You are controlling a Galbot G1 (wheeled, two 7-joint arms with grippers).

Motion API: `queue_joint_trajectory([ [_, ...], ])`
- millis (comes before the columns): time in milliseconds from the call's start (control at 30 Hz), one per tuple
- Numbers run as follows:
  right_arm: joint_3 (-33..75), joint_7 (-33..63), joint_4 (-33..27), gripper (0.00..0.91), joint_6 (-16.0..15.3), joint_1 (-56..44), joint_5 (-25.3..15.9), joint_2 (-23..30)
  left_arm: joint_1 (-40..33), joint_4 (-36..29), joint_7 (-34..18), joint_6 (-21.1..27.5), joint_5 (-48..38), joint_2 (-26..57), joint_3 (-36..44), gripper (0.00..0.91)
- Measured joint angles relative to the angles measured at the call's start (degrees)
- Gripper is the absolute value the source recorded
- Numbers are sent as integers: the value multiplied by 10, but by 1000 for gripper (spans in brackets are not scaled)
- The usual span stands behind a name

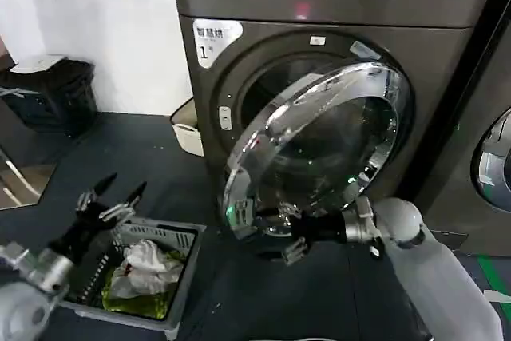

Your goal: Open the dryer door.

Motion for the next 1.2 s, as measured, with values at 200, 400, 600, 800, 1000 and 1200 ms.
queue_joint_trajectory([
  [200, 32, -32, 11, 907, 12, -35, 10, -23, -36, 38, 28, -26, -9, 52, 53, 907],
  [400, 68, -59, 20, 907, 25, -70, 20, -46, -84, 61, 41, -34, -18, 76, 117, 907],
  [600, 128, -67, 27, 907, 30, -110, 39, -62, -131, 63, 58, -35, -25, 91, 178, 907],
  [800, 235, -70, 19, 907, 31, -168, 50, -52, -184, 78, 73, -35, -23, 94, 247, 907],
  [1000, 356, -54, 10, 907, 36, -233, 62, -39, -240, 94, 90, -39, -20, 86, 315, 907],
  [1200, 469, -14, 32, 907, 41, -290, 53, -18, -283, 99, 100, -45, -19, 74, 369, 907],
])
